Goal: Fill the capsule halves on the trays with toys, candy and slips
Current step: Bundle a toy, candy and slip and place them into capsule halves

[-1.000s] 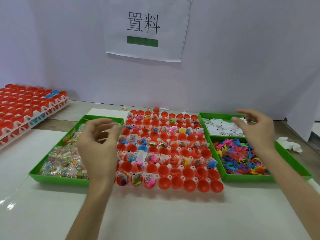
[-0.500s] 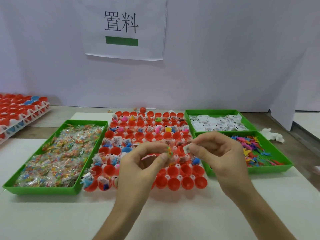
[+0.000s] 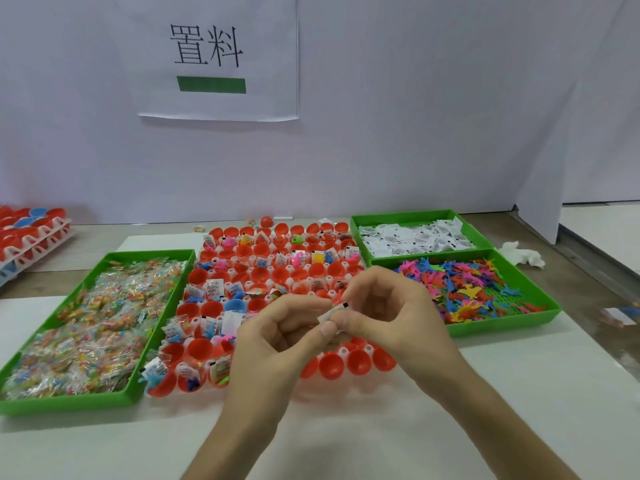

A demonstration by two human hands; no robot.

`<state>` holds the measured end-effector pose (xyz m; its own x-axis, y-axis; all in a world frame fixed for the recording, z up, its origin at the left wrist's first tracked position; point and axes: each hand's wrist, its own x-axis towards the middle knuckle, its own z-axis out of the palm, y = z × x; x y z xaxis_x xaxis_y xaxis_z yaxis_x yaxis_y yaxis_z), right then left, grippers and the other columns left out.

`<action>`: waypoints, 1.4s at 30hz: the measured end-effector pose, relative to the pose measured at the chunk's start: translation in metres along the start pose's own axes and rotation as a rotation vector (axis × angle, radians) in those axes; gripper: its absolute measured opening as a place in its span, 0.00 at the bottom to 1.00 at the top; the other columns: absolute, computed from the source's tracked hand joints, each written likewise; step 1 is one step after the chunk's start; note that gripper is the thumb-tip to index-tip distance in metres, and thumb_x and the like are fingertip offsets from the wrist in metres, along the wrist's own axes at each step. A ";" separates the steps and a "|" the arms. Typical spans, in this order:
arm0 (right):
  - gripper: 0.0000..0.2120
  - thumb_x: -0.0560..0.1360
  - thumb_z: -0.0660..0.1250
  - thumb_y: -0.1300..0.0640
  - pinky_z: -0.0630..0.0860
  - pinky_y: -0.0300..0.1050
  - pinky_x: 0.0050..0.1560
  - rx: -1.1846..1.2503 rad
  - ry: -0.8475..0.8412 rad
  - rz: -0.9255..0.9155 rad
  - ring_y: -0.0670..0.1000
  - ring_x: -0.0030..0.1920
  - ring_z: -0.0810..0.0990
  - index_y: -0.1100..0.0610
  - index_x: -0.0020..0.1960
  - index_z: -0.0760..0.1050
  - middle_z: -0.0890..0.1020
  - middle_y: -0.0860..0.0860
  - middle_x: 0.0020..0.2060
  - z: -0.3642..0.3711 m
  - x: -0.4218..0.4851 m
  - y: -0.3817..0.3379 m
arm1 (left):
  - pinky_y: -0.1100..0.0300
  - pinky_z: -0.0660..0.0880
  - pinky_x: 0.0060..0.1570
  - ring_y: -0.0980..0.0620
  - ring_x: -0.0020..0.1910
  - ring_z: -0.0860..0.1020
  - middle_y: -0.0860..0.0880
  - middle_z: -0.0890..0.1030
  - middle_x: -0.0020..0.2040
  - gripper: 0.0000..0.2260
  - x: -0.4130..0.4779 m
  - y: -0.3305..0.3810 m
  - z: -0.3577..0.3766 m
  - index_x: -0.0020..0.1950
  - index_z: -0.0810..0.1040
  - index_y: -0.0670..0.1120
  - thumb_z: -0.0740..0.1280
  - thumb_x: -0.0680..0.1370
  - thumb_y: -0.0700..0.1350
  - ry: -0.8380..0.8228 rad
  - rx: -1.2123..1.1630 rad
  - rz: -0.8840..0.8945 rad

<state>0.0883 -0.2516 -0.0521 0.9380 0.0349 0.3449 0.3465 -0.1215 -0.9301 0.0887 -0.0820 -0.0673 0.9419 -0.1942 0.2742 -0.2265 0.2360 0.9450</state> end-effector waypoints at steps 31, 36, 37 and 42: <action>0.15 0.69 0.76 0.63 0.78 0.56 0.53 -0.877 0.367 0.206 0.44 0.36 0.80 0.43 0.40 0.80 0.81 0.38 0.33 -0.093 0.015 0.059 | 0.61 0.82 0.39 0.45 0.39 0.87 0.44 0.87 0.41 0.16 -0.005 0.002 0.009 0.48 0.88 0.50 0.70 0.75 0.29 -0.022 0.108 -0.018; 0.11 0.71 0.72 0.65 0.80 0.48 0.49 -0.791 0.462 0.157 0.43 0.39 0.82 0.49 0.45 0.82 0.84 0.45 0.36 -0.099 0.017 0.060 | 0.62 0.82 0.39 0.45 0.39 0.87 0.45 0.87 0.41 0.16 -0.005 0.002 0.008 0.48 0.88 0.50 0.70 0.75 0.29 -0.021 0.114 -0.022; 0.12 0.72 0.72 0.66 0.80 0.42 0.46 -0.772 0.482 0.144 0.41 0.38 0.81 0.49 0.46 0.82 0.84 0.46 0.36 -0.101 0.017 0.060 | 0.62 0.82 0.39 0.45 0.39 0.87 0.45 0.87 0.41 0.15 -0.004 0.002 0.008 0.48 0.88 0.50 0.70 0.75 0.30 -0.019 0.118 -0.022; 0.10 0.73 0.73 0.66 0.73 0.25 0.38 -0.680 0.488 0.126 0.37 0.38 0.80 0.51 0.46 0.83 0.83 0.44 0.37 -0.104 0.020 0.057 | 0.63 0.81 0.39 0.47 0.39 0.87 0.46 0.87 0.41 0.16 -0.004 0.001 0.007 0.49 0.87 0.51 0.70 0.75 0.31 -0.013 0.137 -0.021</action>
<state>0.1256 -0.3610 -0.0857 0.8058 -0.4321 0.4050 0.0124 -0.6714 -0.7410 0.0834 -0.0879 -0.0665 0.9437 -0.2100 0.2557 -0.2396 0.0993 0.9658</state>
